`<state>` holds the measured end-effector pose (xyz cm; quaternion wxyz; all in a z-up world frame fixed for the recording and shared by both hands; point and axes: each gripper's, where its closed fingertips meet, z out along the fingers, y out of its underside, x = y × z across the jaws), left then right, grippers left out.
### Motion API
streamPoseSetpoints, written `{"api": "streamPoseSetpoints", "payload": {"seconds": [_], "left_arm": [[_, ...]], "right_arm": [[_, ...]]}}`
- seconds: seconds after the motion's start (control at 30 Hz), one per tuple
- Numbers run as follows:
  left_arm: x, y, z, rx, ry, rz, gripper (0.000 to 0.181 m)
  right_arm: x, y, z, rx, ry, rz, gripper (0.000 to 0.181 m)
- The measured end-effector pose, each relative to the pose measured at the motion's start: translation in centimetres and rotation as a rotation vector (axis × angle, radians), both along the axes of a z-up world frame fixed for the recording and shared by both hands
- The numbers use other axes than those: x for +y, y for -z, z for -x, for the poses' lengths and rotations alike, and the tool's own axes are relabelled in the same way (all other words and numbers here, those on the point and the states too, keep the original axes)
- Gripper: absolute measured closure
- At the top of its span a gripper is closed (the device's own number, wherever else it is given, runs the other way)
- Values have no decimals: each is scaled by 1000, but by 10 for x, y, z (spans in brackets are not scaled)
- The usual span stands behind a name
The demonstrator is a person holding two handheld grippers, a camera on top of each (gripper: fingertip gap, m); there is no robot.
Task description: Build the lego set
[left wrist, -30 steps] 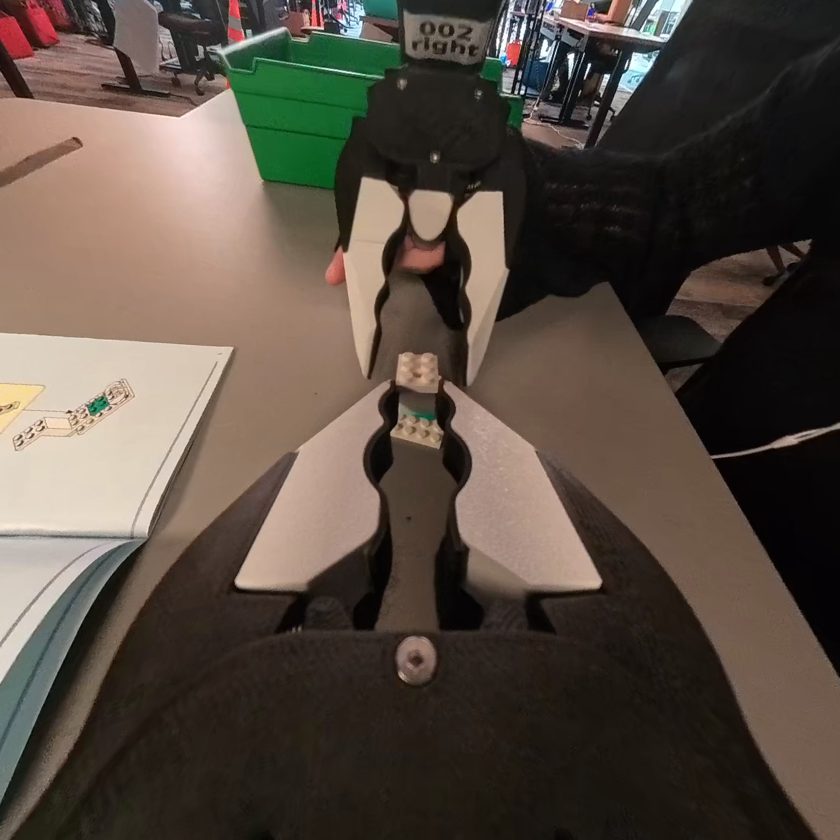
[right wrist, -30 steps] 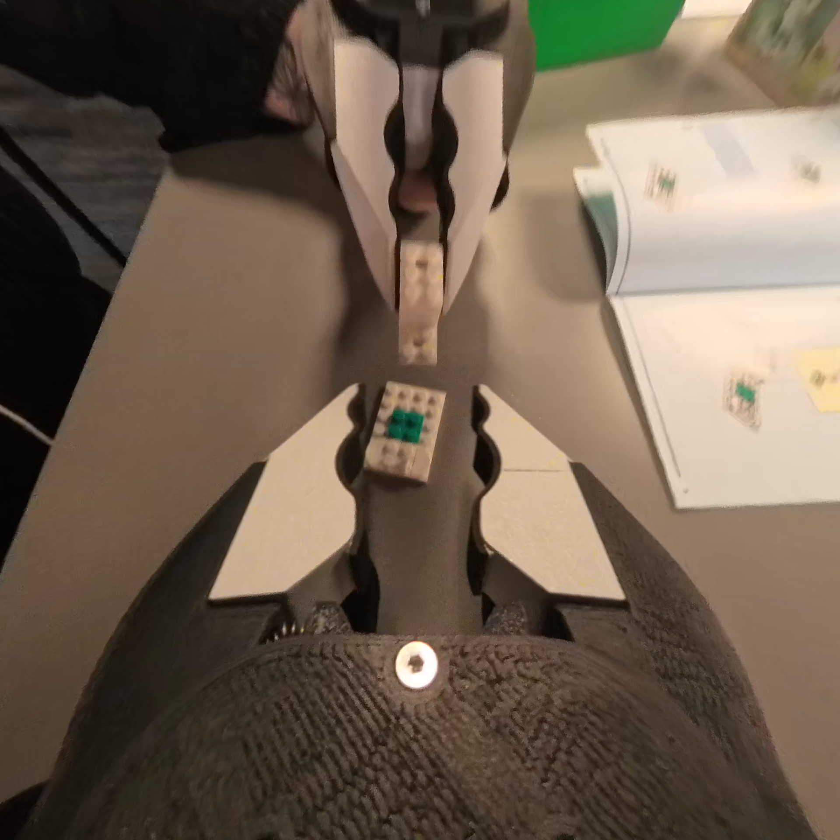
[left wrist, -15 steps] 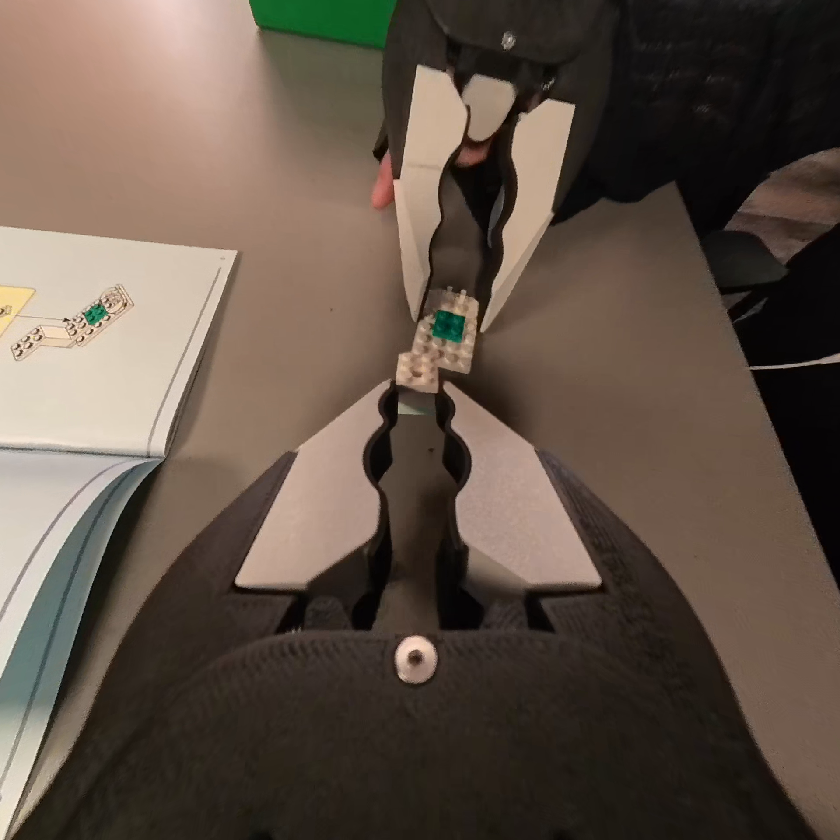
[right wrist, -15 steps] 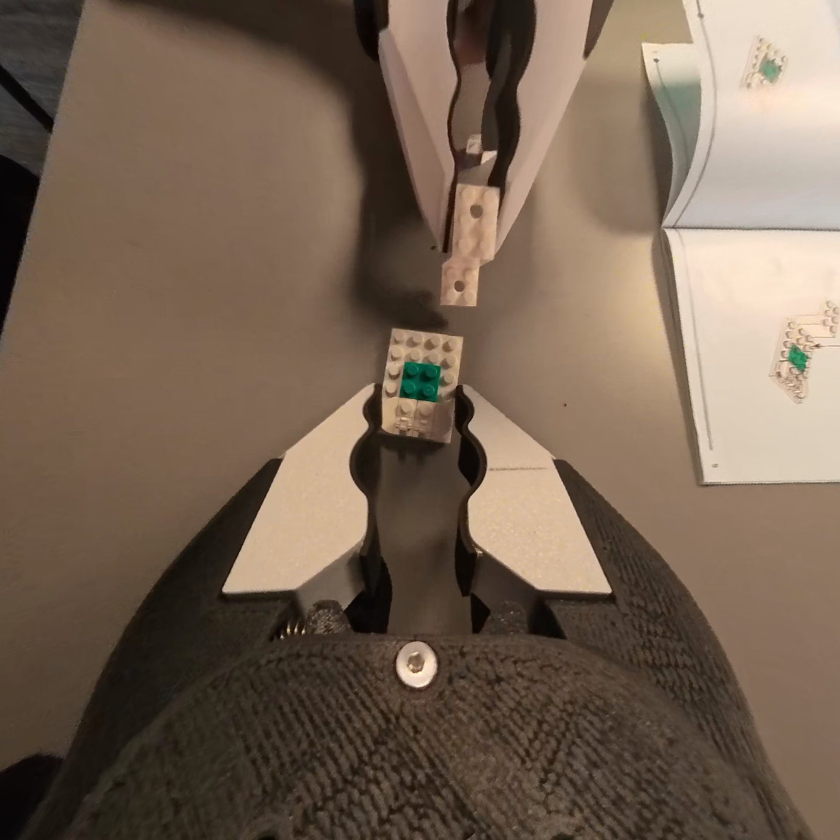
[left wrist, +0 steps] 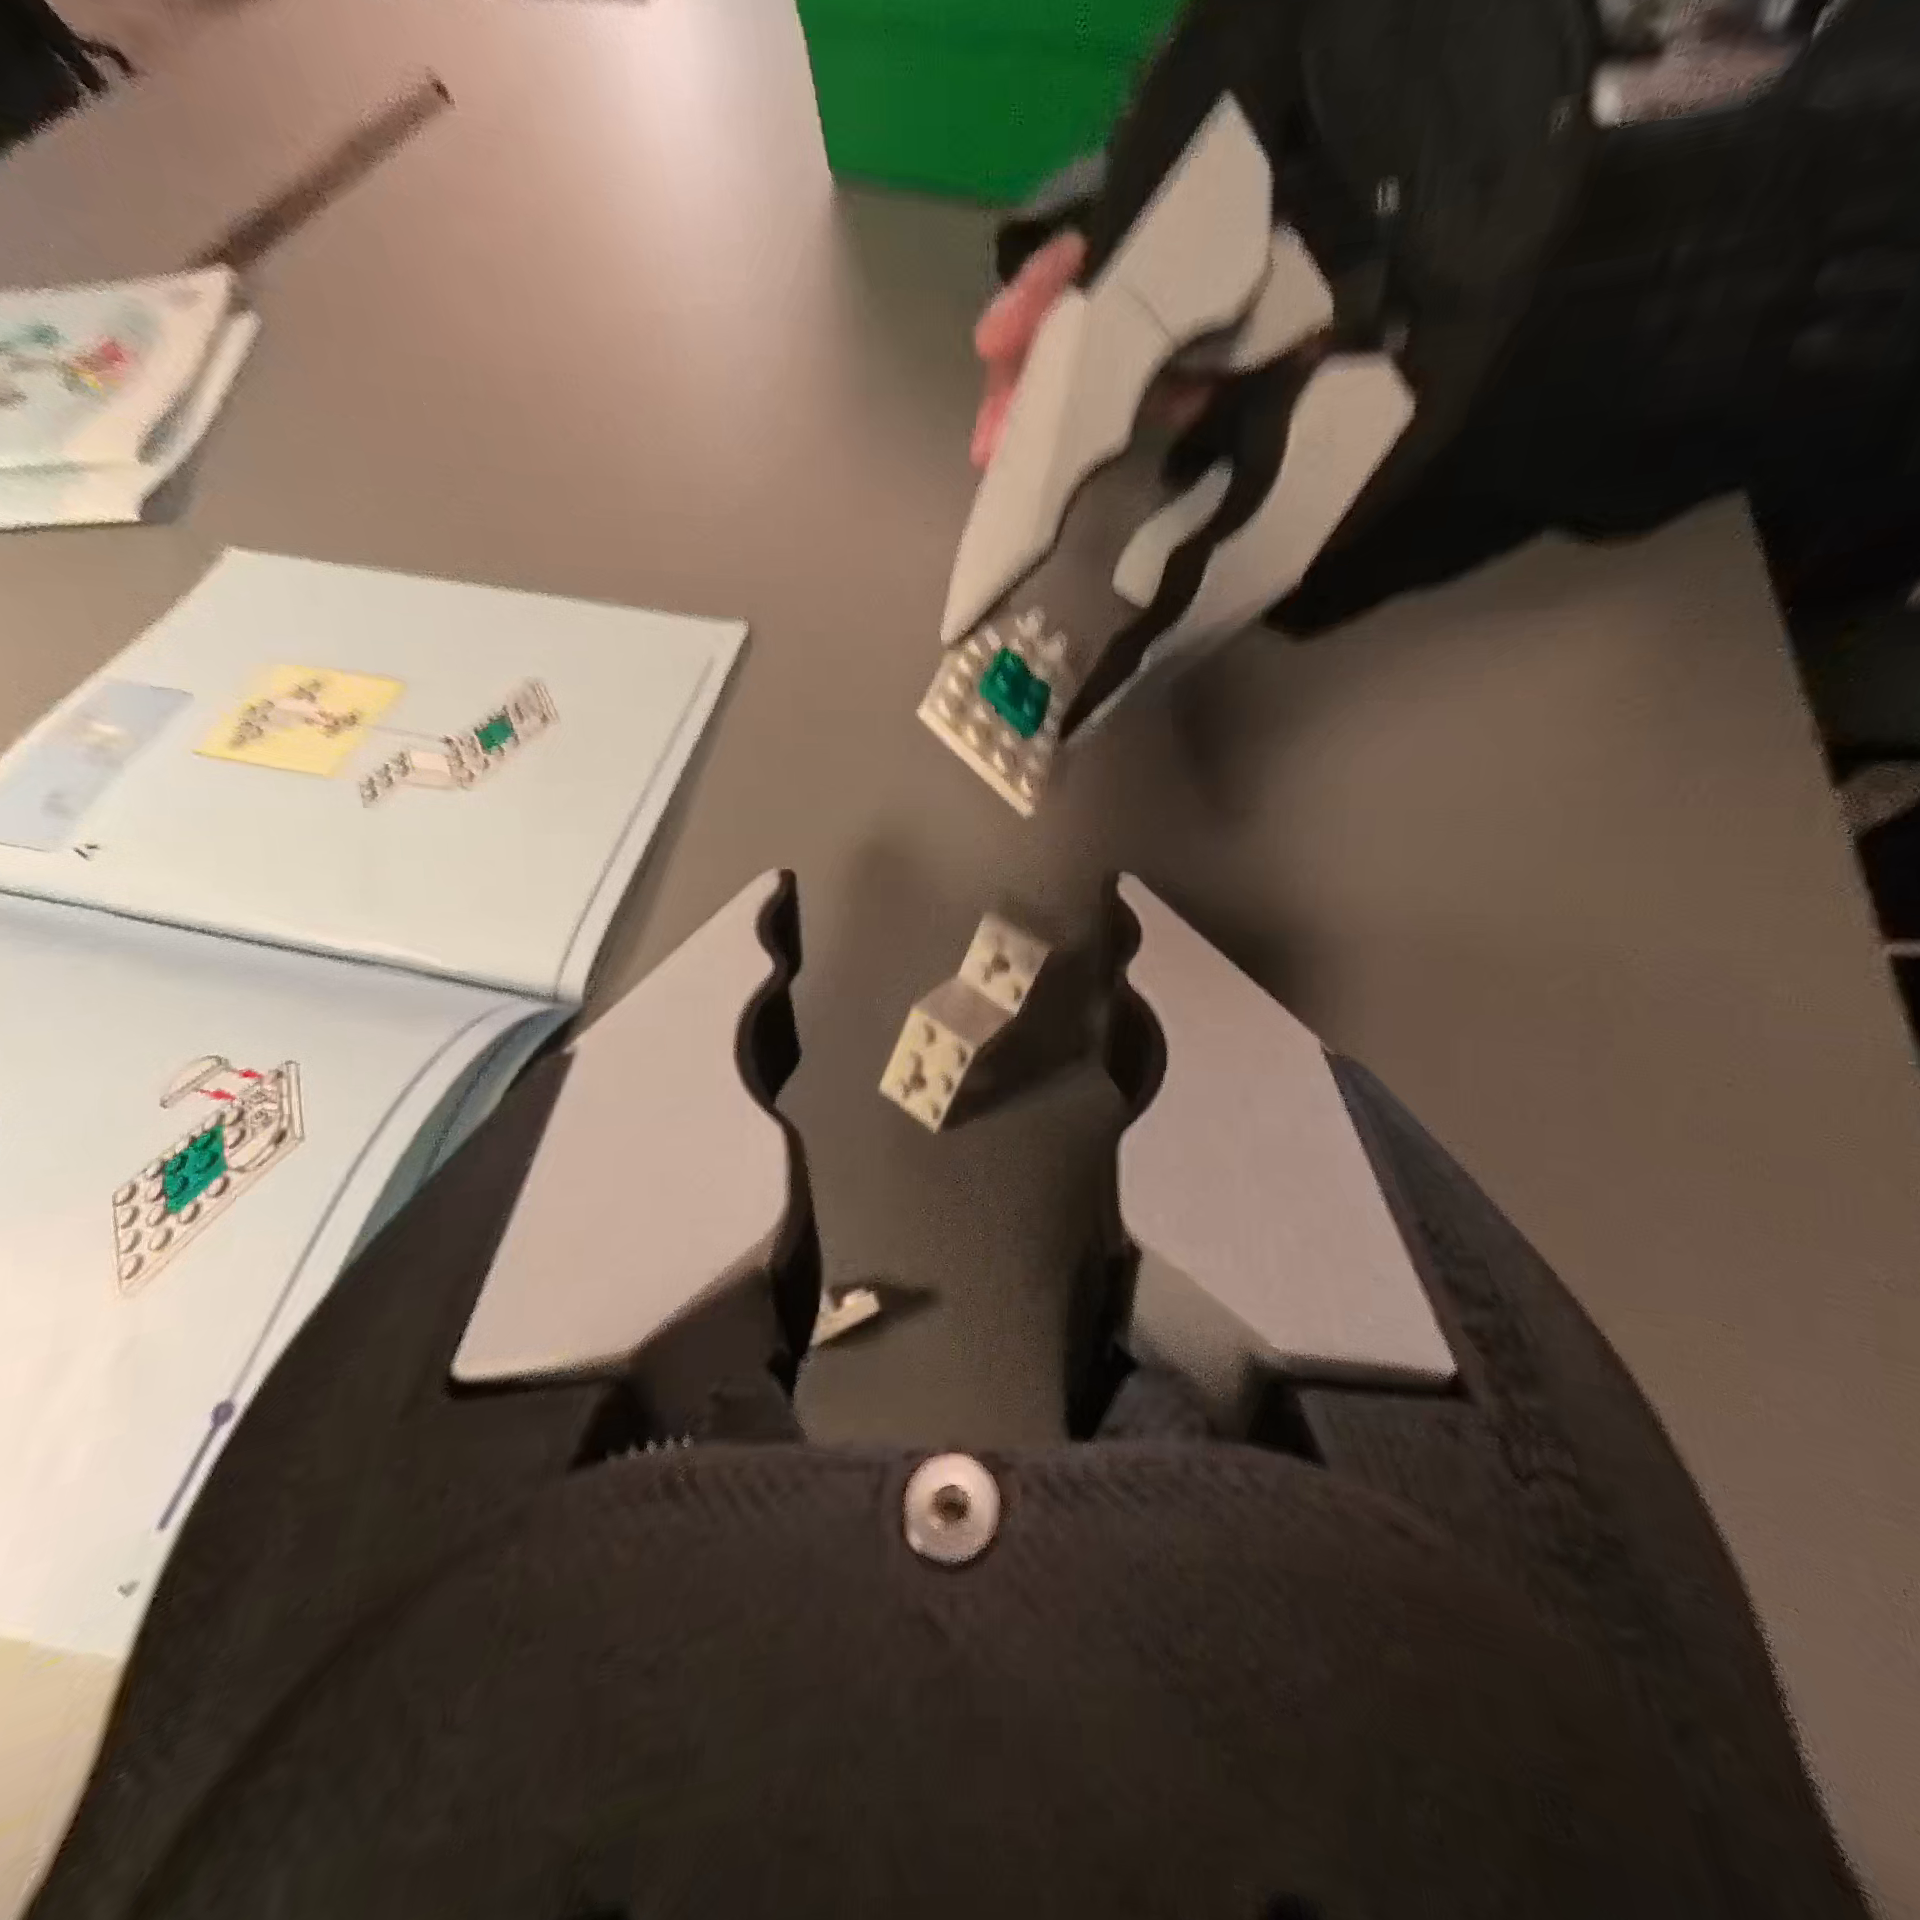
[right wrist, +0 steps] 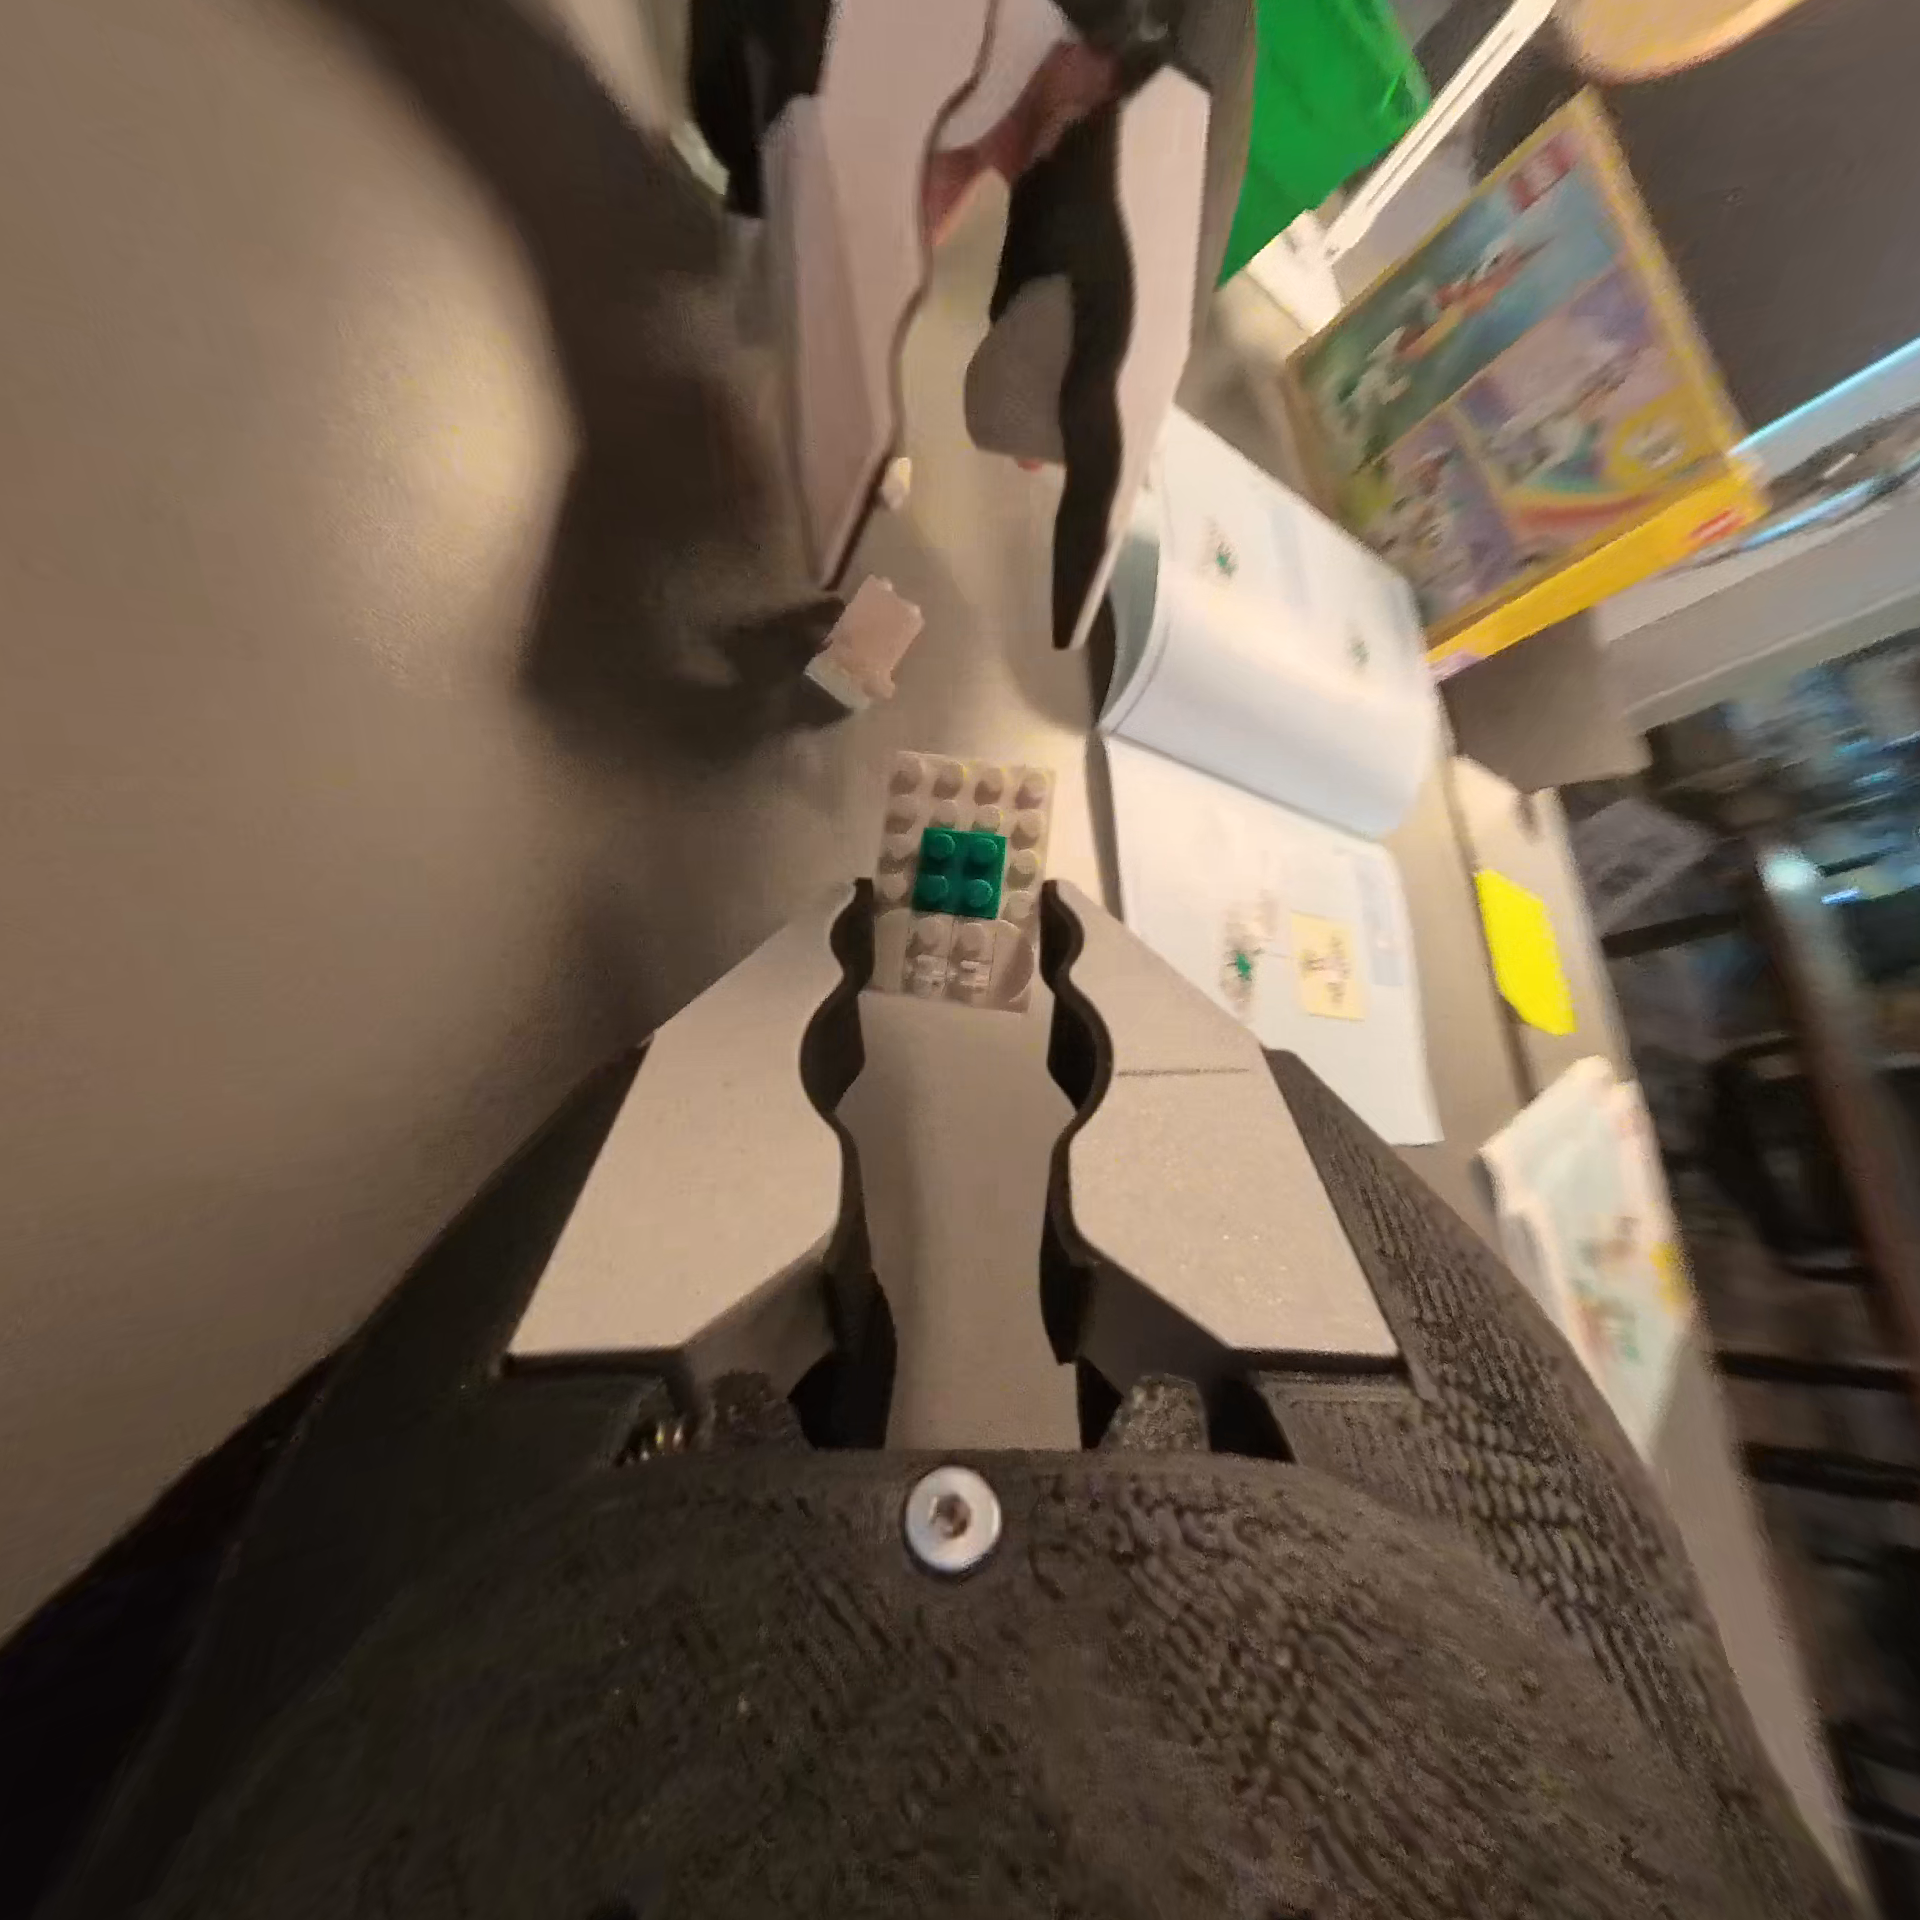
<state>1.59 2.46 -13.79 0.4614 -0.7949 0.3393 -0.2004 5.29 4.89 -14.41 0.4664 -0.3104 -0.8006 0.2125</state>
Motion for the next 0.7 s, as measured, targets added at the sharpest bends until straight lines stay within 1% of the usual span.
{"api": "streamPoseSetpoints", "payload": {"seconds": [0.03, 0.13, 0.23, 0.27, 0.3, 0.33, 0.37, 0.43, 0.5, 0.57, 0.6, 0.7], "left_arm": [[1, -5, -2, -32, -15, -7, 127], [2, -6, -9, -74, -33, 29, 129], [-1, -7, -19, -124, -9, 59, 136], [-2, -10, -22, -150, -1, 61, 143], [-2, -14, -24, -173, 6, 54, 154], [-3, -19, -26, -189, 24, 22, 175], [-4, -22, -26, -179, 33, -9, 175], [-3, -21, -22, -74, 36, -77, 178], [-6, -20, -23, 23, 73, -153, 178], [-13, -18, -30, 91, 132, -200, 178], [-15, -16, -32, 122, 150, -213, 178], [-23, -13, -41, 165, 213, -264, 178]], "right_arm": [[-2, -4, 1, 41, -18, -59, 151], [-13, -13, 5, 136, -63, -198, 152], [-20, -18, 7, 188, -87, -298, 152], [-22, -19, 7, 200, -93, -327, 150], [-23, -20, 8, 210, -98, -352, 150], [-24, -20, 8, 214, -100, -371, 152], [-24, -20, 8, 219, -100, -381, 151], [-27, -25, 6, 236, -111, -335, 153], [-26, -32, 6, 233, -86, -207, 135], [-27, -31, 5, 171, -75, -77, 131], [-30, -28, 5, 139, -83, -24, 131], [-39, -16, 2, 35, -105, 69, 146]]}}
